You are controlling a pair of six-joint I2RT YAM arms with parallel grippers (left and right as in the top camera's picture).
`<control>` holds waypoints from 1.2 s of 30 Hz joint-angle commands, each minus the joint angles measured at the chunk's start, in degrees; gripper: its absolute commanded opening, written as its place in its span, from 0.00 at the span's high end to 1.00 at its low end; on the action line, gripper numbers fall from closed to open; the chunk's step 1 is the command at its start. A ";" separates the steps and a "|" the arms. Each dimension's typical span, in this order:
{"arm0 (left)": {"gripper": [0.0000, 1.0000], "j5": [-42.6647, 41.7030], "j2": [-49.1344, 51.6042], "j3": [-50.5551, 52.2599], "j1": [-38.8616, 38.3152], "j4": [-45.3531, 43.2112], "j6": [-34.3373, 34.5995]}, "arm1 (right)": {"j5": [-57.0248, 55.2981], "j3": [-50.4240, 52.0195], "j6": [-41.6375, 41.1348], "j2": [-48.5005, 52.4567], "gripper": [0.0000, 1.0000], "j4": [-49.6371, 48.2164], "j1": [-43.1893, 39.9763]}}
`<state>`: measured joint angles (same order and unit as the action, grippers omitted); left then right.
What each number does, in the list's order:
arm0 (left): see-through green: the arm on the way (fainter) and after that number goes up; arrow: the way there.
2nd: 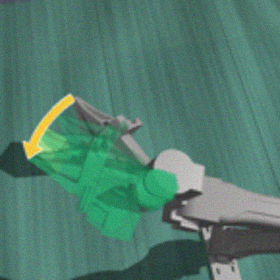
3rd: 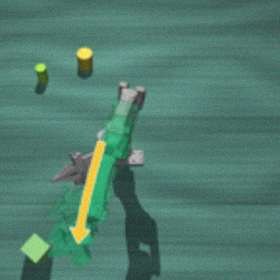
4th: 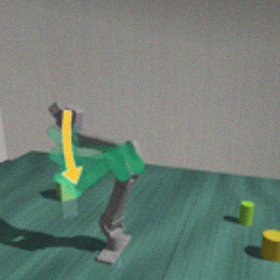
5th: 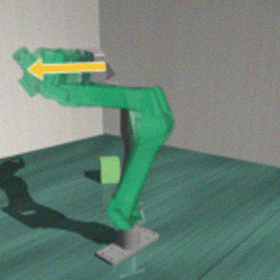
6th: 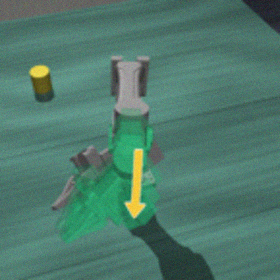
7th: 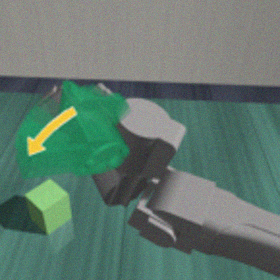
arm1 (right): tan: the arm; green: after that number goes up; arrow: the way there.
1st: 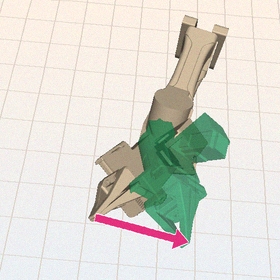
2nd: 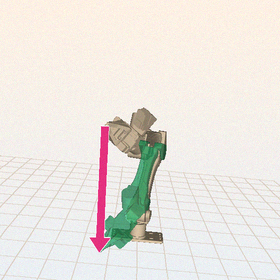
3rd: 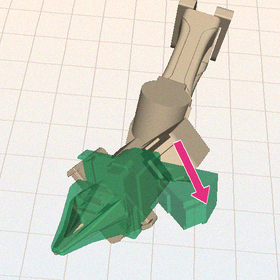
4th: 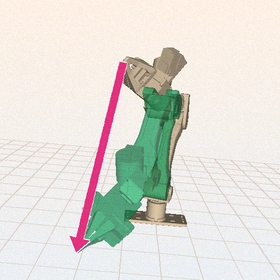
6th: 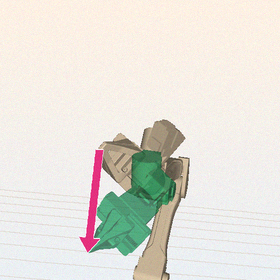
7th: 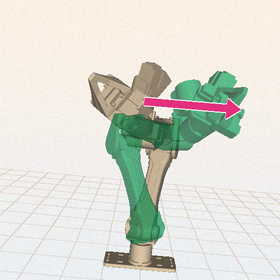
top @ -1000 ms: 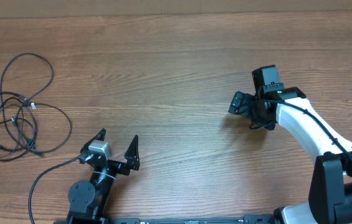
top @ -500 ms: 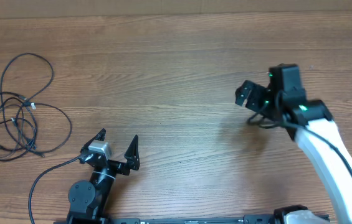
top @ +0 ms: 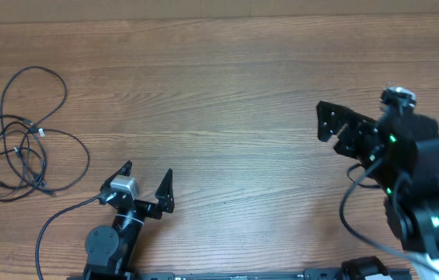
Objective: Untangle cables
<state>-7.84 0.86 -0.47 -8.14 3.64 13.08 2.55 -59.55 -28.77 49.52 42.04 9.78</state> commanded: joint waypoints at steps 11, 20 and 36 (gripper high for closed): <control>0.00 0.76 -0.66 0.20 0.24 0.22 -1.51 | -0.55 0.35 -0.37 -13.99 0.00 2.69 0.15; 0.00 0.76 -0.66 0.20 0.24 0.22 -1.51 | -0.55 0.35 -0.37 -13.88 0.00 10.32 0.15; 0.01 0.76 -0.66 0.20 0.24 0.22 -1.51 | -0.55 6.27 -0.37 -21.97 0.00 26.80 0.15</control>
<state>-7.84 0.86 -0.47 -8.14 3.66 13.08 2.55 -54.89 -28.93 31.68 68.99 9.80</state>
